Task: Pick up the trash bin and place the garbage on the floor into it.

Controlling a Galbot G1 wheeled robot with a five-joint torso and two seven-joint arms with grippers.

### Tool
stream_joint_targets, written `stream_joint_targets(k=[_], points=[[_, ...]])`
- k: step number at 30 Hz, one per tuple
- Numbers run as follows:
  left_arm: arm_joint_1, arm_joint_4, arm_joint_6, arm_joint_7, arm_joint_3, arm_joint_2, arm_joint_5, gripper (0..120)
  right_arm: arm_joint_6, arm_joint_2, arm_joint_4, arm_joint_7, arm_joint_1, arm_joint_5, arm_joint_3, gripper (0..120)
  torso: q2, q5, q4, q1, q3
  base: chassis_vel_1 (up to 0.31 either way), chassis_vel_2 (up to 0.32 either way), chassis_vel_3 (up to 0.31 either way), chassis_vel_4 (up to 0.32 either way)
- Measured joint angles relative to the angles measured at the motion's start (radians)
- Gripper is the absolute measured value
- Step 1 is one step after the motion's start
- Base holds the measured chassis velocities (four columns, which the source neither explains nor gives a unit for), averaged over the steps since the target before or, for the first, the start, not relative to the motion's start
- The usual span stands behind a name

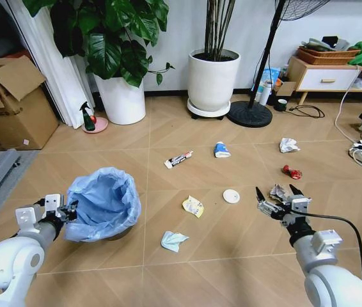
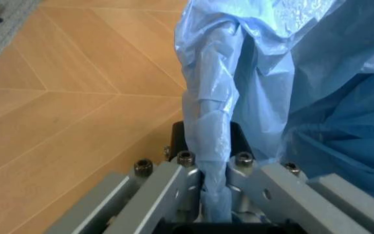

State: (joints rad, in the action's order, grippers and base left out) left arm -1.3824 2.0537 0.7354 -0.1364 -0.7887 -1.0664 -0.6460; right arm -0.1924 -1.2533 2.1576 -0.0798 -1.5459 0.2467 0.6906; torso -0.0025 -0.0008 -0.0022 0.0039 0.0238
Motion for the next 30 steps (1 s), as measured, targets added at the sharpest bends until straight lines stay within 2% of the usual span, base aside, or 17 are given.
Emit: stream_joint_targets(k=[2,4,6,8,10,14,16,18,20,22,26,27,30], points=[[0.005,-0.002,0.0,-0.003,0.002,0.0,0.0,0,-0.002,0.062,-0.058,-0.033,0.042,0.031,-0.027,100,0.0,0.0003,0.0002,0.0,0.0,0.0,0.0,0.0,0.0],[0.008,-0.004,0.0,-0.005,0.005,-0.001,0.0,0,-0.002,0.071,-0.065,-0.038,0.045,0.035,-0.03,100,0.0,0.0005,0.0003,0.0,0.0,0.0,0.0,0.0,0.0],[0.031,-0.014,0.0,-0.012,0.028,0.0,-0.001,0,0.001,0.145,-0.11,-0.084,0.055,0.062,-0.045,100,0.0,-0.0003,-0.0004,0.0,0.0,0.0,0.0,0.0,0.0],[0.034,-0.016,0.0,-0.013,0.031,0.0,-0.002,0,0.003,0.17,-0.126,-0.097,0.061,0.071,-0.055,100,0.0,-0.0005,-0.0005,0.0,0.0,0.0,0.0,0.0,0.0],[0.032,-0.018,0.0,-0.016,0.031,-0.002,-0.002,0,0.012,0.257,-0.198,-0.142,0.11,0.112,-0.118,100,0.0,0.0,-0.0002,0.0,0.0,0.0,0.0,0.0,0.0],[0.035,-0.02,0.0,-0.019,0.032,-0.002,-0.002,0,0.017,0.285,-0.231,-0.169,0.134,0.125,-0.147,100,0.0,0.0,0.0,0.0,0.0,0.0,0.0,0.0,0.0],[0.037,-0.02,0.0,-0.021,0.032,-0.001,-0.004,0,0.026,0.329,-0.292,-0.213,0.195,0.147,-0.224,100,0.0,0.0001,0.0,0.0,0.0,0.0,0.0,0.0,0.0],[0.036,-0.02,0.0,-0.022,0.031,-0.001,-0.005,0,0.026,0.331,-0.296,-0.215,0.2,0.149,-0.23,100,0.0,0.0001,0.0001,0.0,0.0,0.0,0.0,0.0,0.0],[0.028,-0.019,0.0,-0.03,0.02,-0.001,-0.006,0,0.031,0.36,-0.366,-0.245,0.309,0.183,-0.357,100,0.0,-0.0004,-0.0002,0.0,0.0,0.0,0.0,0.0,0.0],[0.027,-0.019,0.0,-0.031,0.017,-0.001,-0.006,0,0.032,0.361,-0.379,-0.249,0.328,0.187,-0.378,100,0.0,-0.0002,-0.0002,0.0,0.0,0.0,0.0,0.0,0.0],[0.023,-0.014,0.0,-0.053,0.01,0.004,-0.015,0,0.056,0.349,-0.531,-0.323,0.496,0.19,-0.566,100,0.0,-0.0003,0.0003,0.0,0.0,0.0,0.0,0.0,0.0],[0.023,-0.014,0.0,-0.053,0.01,0.004,-0.015,0,0.056,0.349,-0.531,-0.323,0.496,0.19,-0.566,100,0.0,-0.0003,0.0003,0.0,0.0,0.0,0.0,0.0,0.0],[0.021,-0.006,0.0,-0.065,0.012,0.014,-0.021,0,0.078,0.328,-0.64,-0.387,0.593,0.164,-0.686,100,0.0,-0.0003,-0.0002,0.0,0.0,0.0,0.0,0.0,0.0]])
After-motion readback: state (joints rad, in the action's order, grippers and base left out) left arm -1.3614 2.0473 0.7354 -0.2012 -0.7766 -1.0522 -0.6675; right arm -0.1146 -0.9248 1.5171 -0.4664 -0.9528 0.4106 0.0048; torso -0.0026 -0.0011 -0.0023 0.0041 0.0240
